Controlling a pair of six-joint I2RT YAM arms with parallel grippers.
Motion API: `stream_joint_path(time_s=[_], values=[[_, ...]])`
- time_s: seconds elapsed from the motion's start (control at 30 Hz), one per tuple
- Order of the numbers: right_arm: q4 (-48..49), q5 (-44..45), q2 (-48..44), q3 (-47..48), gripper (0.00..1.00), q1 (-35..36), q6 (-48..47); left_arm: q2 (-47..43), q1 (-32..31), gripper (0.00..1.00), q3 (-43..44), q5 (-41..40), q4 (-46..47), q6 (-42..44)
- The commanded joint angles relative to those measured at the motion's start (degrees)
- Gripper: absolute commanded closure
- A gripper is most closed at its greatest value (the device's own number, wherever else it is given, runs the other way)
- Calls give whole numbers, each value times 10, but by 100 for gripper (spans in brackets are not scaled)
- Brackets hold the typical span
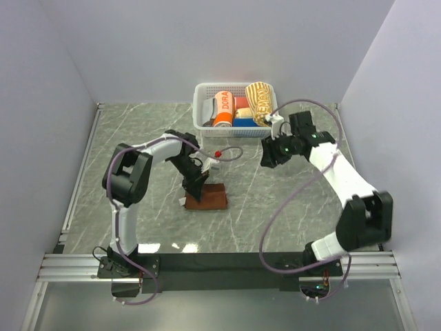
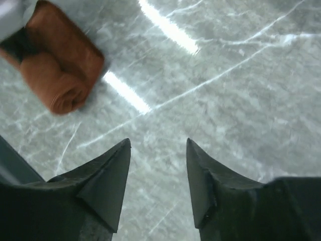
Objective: Roll the towels
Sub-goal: Roll the towel
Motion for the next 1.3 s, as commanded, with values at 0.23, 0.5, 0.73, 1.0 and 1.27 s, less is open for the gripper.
stream_joint_path(time_s=[0.23,0.5,0.73,1.0,1.27], values=[[57,85,-132,-99,38,135,-69,193,32,99,133,-41,-85,23],[195,211,-102,-140,36,349,-170,227,40,97,164,-42,-93,26],[278,235,11,-126,29,424,-268,224,42,93,154,-34,-72,9],[258,192,112,-90,33,430,-282,228,49,91,155,-32,-59,-1],[147,121,186,-48,98,420,-269,213,70,82,152,5,-39,-24]])
